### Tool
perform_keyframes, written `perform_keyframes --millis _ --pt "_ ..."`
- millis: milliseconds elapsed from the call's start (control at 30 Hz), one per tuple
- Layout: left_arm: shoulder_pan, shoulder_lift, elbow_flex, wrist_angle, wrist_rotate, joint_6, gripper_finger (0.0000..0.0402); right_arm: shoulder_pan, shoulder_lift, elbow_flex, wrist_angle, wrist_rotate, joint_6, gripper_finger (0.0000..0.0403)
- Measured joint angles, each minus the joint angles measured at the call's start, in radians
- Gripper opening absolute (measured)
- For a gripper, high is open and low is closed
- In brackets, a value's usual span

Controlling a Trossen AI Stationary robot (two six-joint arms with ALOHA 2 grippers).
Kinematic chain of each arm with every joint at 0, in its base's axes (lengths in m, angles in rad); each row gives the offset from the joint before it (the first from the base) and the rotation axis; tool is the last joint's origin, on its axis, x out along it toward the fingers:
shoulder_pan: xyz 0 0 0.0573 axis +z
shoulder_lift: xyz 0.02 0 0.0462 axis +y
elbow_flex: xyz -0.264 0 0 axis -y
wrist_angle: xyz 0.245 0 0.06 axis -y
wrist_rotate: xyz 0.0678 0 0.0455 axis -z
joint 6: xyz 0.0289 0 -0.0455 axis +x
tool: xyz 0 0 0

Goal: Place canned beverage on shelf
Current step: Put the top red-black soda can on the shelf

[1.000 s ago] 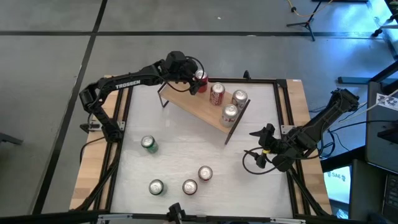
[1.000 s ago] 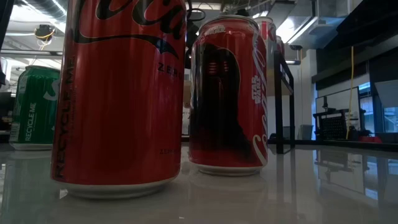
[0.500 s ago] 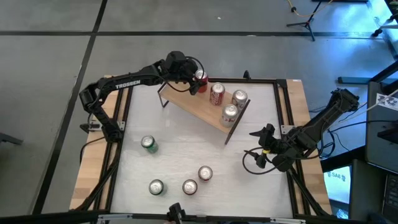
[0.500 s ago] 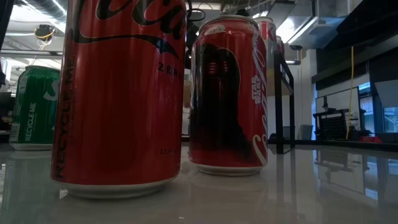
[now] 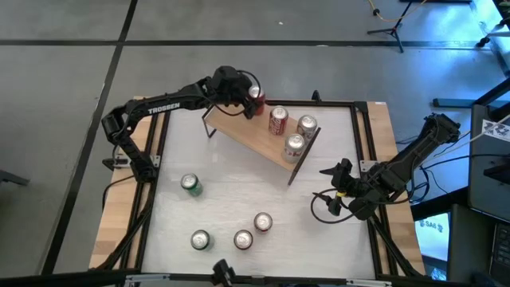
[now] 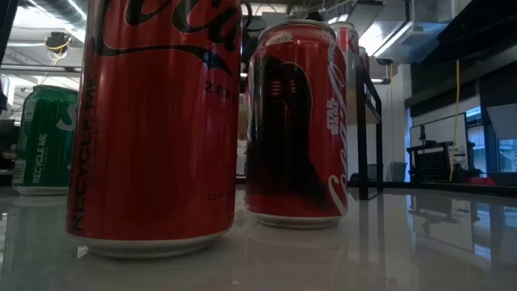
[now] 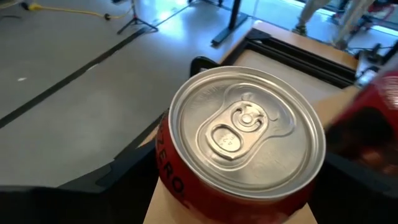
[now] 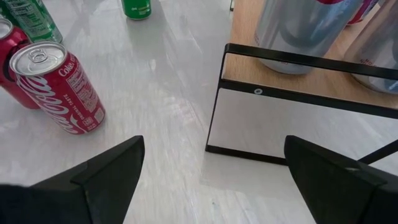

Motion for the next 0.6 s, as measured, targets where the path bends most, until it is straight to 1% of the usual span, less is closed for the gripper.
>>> perform_keyframes --millis 133,300,433,600 --pt "0.000 0.000 0.000 0.000 0.036 0.001 0.0337 0.000 0.000 0.000 0.000 -0.001 0.000 0.0381" --pt "0.000 0.000 0.000 0.001 0.052 0.001 0.0337 0.000 0.000 0.000 0.000 -0.001 0.000 0.0381" --pt "0.000 0.000 0.000 0.003 0.096 0.004 0.0337 0.000 0.000 0.000 0.000 -0.001 0.000 0.0381" --pt "-0.012 0.000 0.000 0.007 0.070 0.027 0.0337 0.000 0.000 0.000 0.000 0.000 0.000 0.0381"
